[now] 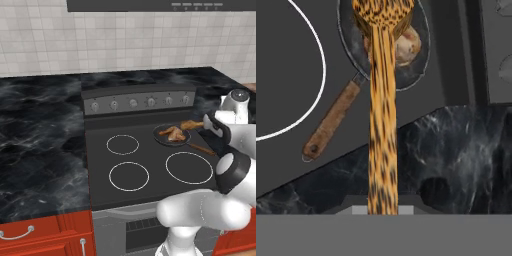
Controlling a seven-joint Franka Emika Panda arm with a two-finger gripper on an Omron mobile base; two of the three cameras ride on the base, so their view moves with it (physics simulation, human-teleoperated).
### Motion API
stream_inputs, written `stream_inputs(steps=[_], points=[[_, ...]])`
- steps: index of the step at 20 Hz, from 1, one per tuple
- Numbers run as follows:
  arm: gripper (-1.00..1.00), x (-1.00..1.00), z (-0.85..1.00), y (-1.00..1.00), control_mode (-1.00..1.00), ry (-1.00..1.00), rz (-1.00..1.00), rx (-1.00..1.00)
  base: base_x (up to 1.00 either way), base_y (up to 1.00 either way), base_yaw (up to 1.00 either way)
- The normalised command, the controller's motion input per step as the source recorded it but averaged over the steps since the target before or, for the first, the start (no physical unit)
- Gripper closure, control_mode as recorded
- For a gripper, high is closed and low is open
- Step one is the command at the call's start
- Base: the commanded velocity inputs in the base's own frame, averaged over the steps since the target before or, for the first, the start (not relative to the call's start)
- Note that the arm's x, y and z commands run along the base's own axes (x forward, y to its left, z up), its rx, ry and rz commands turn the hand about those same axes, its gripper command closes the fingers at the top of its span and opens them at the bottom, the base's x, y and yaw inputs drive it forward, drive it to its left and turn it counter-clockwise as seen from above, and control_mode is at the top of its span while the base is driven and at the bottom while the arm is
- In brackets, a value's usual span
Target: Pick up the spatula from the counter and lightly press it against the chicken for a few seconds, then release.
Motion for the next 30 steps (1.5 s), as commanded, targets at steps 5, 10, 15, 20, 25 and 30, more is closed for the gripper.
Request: stream_inputs(steps=[5,10,15,20,25,30], points=[[1.00,0.13,0.03,0.02,-1.00,0.02,0.22,-0.03,0.00,0.00,0.00],[1.00,0.15,0.00,0.00,-1.00,0.05,0.20,-0.05,0.00,0.00,0.00],[1.00,0.16,0.00,0.00,-1.00,0.03,0.16,-0.09,0.00,0.00,0.00],[1.00,0.10,-0.01,0.02,-1.00,0.00,0.02,-0.13,0.00,0.00,0.00],[1.00,0.08,0.00,0.02,-1.00,0.01,-0.07,-0.13,0.00,0.00,0.00],[1.00,0.07,0.00,0.03,-1.00,0.02,-0.10,-0.07,0.00,0.00,0.00]])
